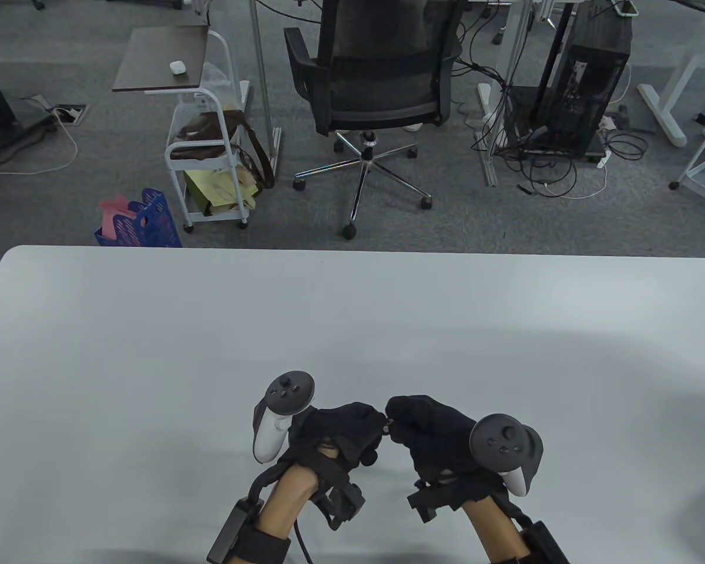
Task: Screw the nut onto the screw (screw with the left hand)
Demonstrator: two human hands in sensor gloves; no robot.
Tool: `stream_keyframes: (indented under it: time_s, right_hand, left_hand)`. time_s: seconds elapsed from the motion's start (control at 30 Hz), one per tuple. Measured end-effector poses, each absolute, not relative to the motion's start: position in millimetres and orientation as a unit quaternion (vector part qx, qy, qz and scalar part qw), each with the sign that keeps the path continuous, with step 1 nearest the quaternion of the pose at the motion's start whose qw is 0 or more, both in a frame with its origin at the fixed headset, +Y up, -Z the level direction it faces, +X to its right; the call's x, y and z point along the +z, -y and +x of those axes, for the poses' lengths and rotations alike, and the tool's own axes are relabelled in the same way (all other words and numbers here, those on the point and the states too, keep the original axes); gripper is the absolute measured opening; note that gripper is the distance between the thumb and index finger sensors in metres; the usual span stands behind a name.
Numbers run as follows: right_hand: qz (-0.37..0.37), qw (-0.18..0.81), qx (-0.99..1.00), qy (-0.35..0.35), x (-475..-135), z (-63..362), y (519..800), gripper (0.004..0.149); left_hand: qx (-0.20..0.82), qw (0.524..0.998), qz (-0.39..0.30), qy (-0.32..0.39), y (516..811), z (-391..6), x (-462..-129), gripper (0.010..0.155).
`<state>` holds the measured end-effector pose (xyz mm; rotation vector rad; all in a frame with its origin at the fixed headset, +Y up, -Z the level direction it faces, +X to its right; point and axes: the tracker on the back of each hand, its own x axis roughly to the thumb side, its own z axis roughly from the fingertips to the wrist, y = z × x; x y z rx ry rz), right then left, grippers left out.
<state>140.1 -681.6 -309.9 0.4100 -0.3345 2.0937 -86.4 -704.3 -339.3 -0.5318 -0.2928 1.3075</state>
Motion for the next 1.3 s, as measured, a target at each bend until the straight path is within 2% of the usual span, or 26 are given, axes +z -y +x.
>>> stream_keyframes:
  time_s: [0.13, 0.2, 0.3, 0.4, 0.47, 0.57, 0.7, 0.77, 0.83, 0.97, 1.07, 1.17, 1.3]
  right_hand:
    - [0.164, 0.471, 0.854, 0.148, -309.2, 140.7, 679.7, 0.04]
    - [0.164, 0.471, 0.854, 0.147, -309.4, 141.2, 679.5, 0.04]
    - [0.164, 0.468, 0.856, 0.147, -309.8, 141.2, 679.8, 0.04]
    - [0.167, 0.46, 0.859, 0.15, -309.0, 140.1, 679.3, 0.04]
    - [0.167, 0.464, 0.856, 0.151, -308.4, 139.9, 678.4, 0.04]
    - [0.167, 0.464, 0.857, 0.152, -308.5, 140.3, 678.5, 0.04]
    - [0.166, 0.466, 0.856, 0.15, -308.5, 140.3, 678.4, 0.04]
    - [0.168, 0.461, 0.858, 0.15, -308.3, 139.6, 678.4, 0.04]
    - [0.167, 0.467, 0.855, 0.15, -308.0, 139.4, 677.9, 0.04]
    - [0.166, 0.466, 0.856, 0.152, -308.2, 139.6, 678.4, 0.04]
    - [0.167, 0.464, 0.857, 0.15, -308.3, 139.1, 678.8, 0.04]
    - [0.168, 0.468, 0.854, 0.15, -308.0, 139.0, 677.8, 0.04]
    - [0.169, 0.468, 0.854, 0.153, -307.3, 138.9, 677.0, 0.04]
  left_hand:
    - [0.61, 0.73, -0.266, 0.154, 704.5, -86.1, -339.3, 0.055]
    - [0.62, 0.727, -0.258, 0.142, 706.2, -86.9, -338.3, 0.064]
    - [0.613, 0.742, -0.238, 0.131, 706.0, -86.4, -339.2, 0.058]
    - [0.609, 0.74, -0.25, 0.139, 703.9, -85.3, -339.4, 0.052]
    - [0.612, 0.729, -0.268, 0.152, 703.9, -86.2, -339.0, 0.055]
    - [0.629, 0.721, -0.257, 0.136, 705.6, -88.2, -338.4, 0.064]
    - [0.612, 0.746, -0.234, 0.12, 705.6, -88.3, -340.0, 0.052]
    - [0.611, 0.739, -0.252, 0.132, 703.8, -87.3, -340.1, 0.05]
    - [0.613, 0.732, -0.259, 0.144, 703.8, -88.6, -340.2, 0.051]
    - [0.621, 0.731, -0.258, 0.116, 708.4, -89.4, -338.6, 0.061]
    - [0.615, 0.734, -0.26, 0.123, 708.5, -86.8, -339.7, 0.053]
    - [0.616, 0.724, -0.277, 0.142, 706.5, -86.4, -340.0, 0.052]
    - [0.63, 0.715, -0.271, 0.131, 708.9, -87.4, -338.7, 0.062]
